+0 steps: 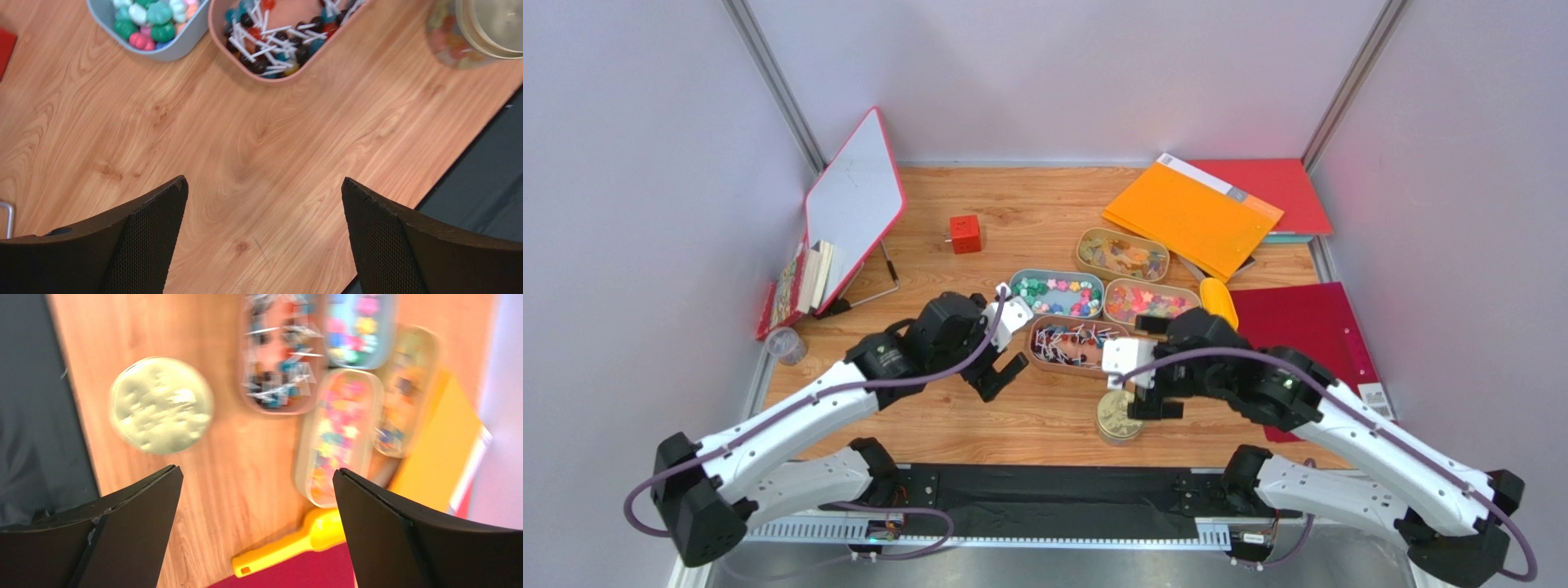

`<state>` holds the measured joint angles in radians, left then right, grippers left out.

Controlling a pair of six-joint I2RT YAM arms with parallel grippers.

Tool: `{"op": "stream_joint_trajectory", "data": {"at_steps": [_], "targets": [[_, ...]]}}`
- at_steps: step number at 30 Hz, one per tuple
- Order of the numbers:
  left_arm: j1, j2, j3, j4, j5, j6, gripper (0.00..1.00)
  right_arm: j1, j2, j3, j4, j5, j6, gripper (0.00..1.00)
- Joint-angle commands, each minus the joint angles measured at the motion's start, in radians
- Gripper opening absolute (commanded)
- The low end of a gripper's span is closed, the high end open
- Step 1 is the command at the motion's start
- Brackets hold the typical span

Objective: Pack the candies
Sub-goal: Screw the bottle lid onto the packing bottle.

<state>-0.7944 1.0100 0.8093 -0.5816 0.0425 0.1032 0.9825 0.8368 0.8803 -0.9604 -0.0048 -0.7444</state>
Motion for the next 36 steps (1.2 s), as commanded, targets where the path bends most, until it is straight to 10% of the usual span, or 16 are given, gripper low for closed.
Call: {"op": "stream_joint_trajectory", "data": {"at_steps": [1, 5, 15, 36], "targets": [[-0.107, -0.154, -0.157, 0.211, 0.028, -0.039, 1.0, -0.26, -0.002, 0.183, -0.047, 0.084, 0.18, 1.0], [-0.169, -0.183, -0.291, 0.451, 0.123, -0.13, 1.0, -0.476, 0.021, 0.229, -0.064, 0.163, 0.136, 1.0], [-0.288, -0.007, -0.398, 0.689, 0.313, -0.073, 1.0, -0.495, -0.076, 0.134, -0.141, 0.069, 0.186, 1.0], [-0.428, 0.64, -0.351, 1.126, 0.148, -0.019, 1.0, -0.493, -0.142, 0.014, -0.15, -0.063, 0.171, 1.0]]}}
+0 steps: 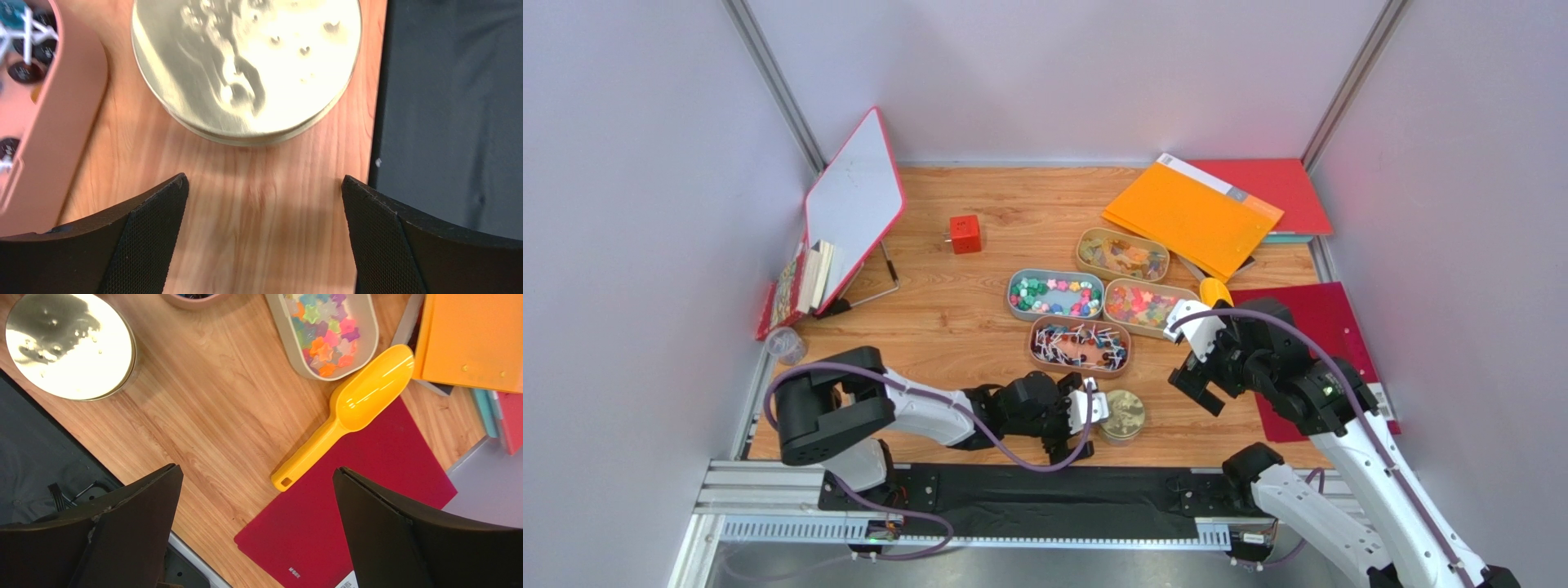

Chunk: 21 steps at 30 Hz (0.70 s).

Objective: Pack the candies
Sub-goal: Screw the bottle lid onto the packing bottle.

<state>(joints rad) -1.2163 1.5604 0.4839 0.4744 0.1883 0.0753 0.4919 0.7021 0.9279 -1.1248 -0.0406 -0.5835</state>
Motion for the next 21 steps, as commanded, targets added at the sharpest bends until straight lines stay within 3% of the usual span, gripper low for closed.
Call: {"op": "stream_joint_trajectory", "data": {"at_steps": [1, 5, 16, 21], "targets": [[-0.006, 0.104, -0.028, 0.084, 0.019, 0.012, 1.0, -0.003, -0.003, -0.038, 0.019, -0.028, 0.008, 1.0], [-0.006, 0.24, 0.037, 0.087, 0.005, -0.006, 1.0, -0.003, 0.017, -0.057, 0.028, -0.048, -0.002, 1.0], [-0.019, 0.406, 0.05, 0.334, 0.008, 0.012, 1.0, -0.004, 0.005, -0.101, 0.074, -0.114, -0.053, 1.0], [-0.019, 0.533, 0.131, 0.441, -0.006, 0.041, 1.0, -0.003, 0.004, -0.093, 0.042, -0.145, -0.065, 1.0]]}}
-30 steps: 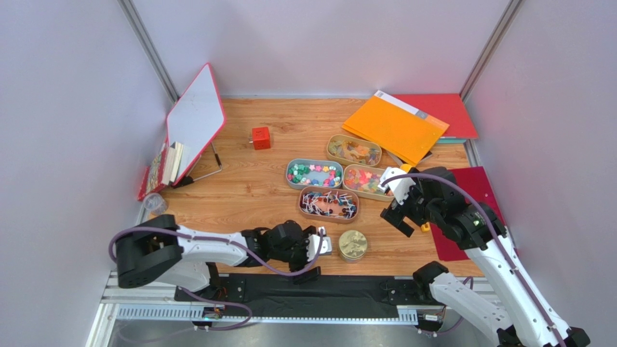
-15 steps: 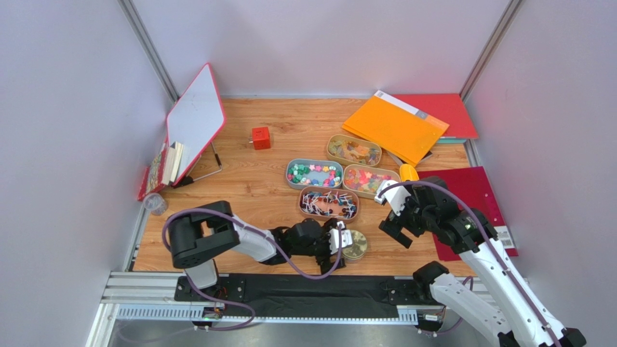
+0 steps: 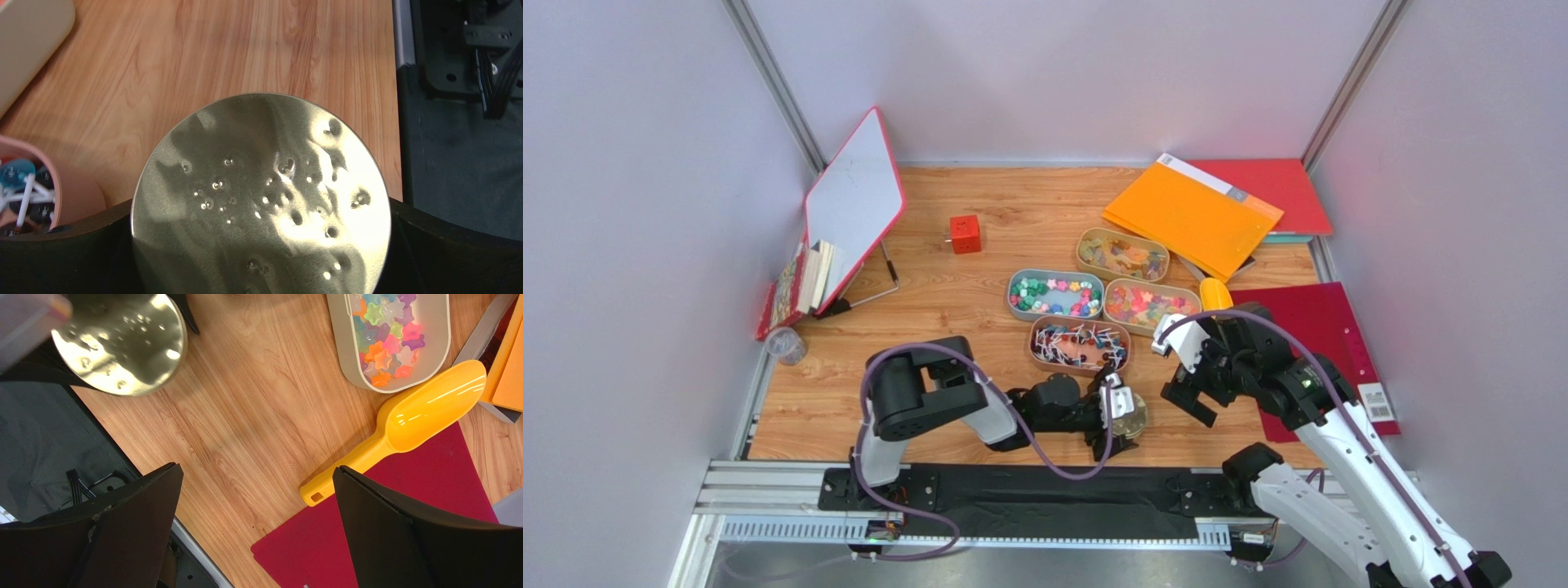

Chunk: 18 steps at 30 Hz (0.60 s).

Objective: Pack the candies
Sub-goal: Screw the bottle lid onto the packing bottle.

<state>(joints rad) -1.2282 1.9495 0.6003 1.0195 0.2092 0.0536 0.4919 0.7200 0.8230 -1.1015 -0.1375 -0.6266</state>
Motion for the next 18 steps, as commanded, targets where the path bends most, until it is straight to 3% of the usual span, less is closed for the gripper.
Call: {"op": "stream_joint_trajectory", "data": {"at_steps": [1, 7, 11, 14, 18], "targets": [[-0.007, 0.185, 0.024, -0.081, -0.025, 0.078, 1.0, -0.003, -0.017, 0.013, 0.008, -0.057, -0.031, 1.0], [-0.007, 0.324, 0.038, 0.148, -0.067, 0.141, 1.0, -0.007, -0.051, 0.011, -0.095, -0.137, -0.203, 1.0], [-0.008, 0.322, 0.047, 0.154, -0.054, 0.121, 1.0, -0.009, -0.05, 0.007, -0.152, -0.247, -0.306, 1.0], [-0.007, 0.327, 0.042, 0.149, -0.056, 0.118, 0.9, -0.006, -0.014, -0.013, -0.169, -0.359, -0.381, 1.0], [-0.007, 0.333, 0.042, 0.143, -0.085, 0.124, 0.79, -0.006, 0.062, -0.05, -0.065, -0.37, -0.438, 1.0]]}}
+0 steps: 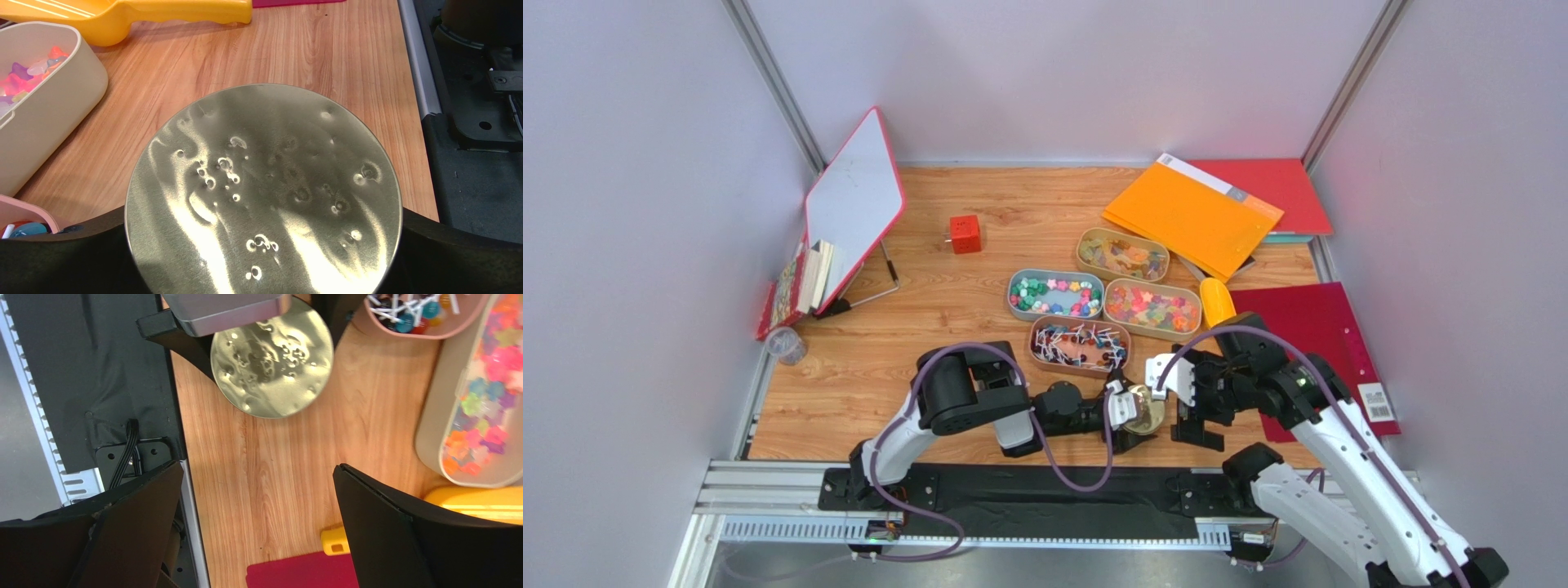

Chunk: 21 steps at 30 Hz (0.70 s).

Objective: Pack the candies
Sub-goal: Screw the bottle lid onto the packing bottle.

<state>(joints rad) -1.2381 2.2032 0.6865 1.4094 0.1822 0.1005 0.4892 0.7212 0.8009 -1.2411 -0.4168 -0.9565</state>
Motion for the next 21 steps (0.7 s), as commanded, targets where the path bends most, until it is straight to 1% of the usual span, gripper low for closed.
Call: {"op": "stream_joint_trajectory", "data": {"at_steps": [1, 2, 4, 7, 10, 12, 15, 18, 21], "targets": [[0.003, 0.078, -0.047, -0.247, -0.061, 0.077, 0.77, -0.003, 0.096, -0.025, 0.092, -0.093, -0.123, 1.0], [0.002, 0.076, -0.048, -0.248, -0.061, 0.079, 0.74, -0.004, 0.116, -0.02, 0.107, -0.096, -0.132, 1.0], [0.003, 0.076, -0.051, -0.25, -0.061, 0.079, 0.73, -0.003, 0.153, -0.006, 0.126, -0.106, -0.158, 1.0], [0.005, 0.064, -0.057, -0.263, -0.067, 0.071, 0.78, -0.003, 0.213, 0.018, 0.131, -0.111, -0.168, 1.0], [0.006, 0.044, -0.077, -0.262, -0.098, 0.074, 0.93, -0.003, 0.219, 0.021, 0.141, -0.123, -0.171, 1.0], [0.006, 0.017, -0.093, -0.253, -0.107, 0.091, 0.99, -0.004, 0.213, 0.017, 0.147, -0.132, -0.159, 1.0], [0.006, -0.025, -0.139, -0.207, -0.096, 0.097, 1.0, -0.003, 0.207, 0.015, 0.149, -0.135, -0.134, 1.0], [0.006, -0.063, -0.171, -0.202, -0.07, 0.099, 1.0, -0.003, 0.198, 0.015, 0.146, -0.134, -0.123, 1.0], [0.006, -0.089, -0.186, -0.208, -0.093, 0.113, 1.0, -0.001, 0.19, 0.018, 0.146, -0.128, -0.12, 1.0]]}}
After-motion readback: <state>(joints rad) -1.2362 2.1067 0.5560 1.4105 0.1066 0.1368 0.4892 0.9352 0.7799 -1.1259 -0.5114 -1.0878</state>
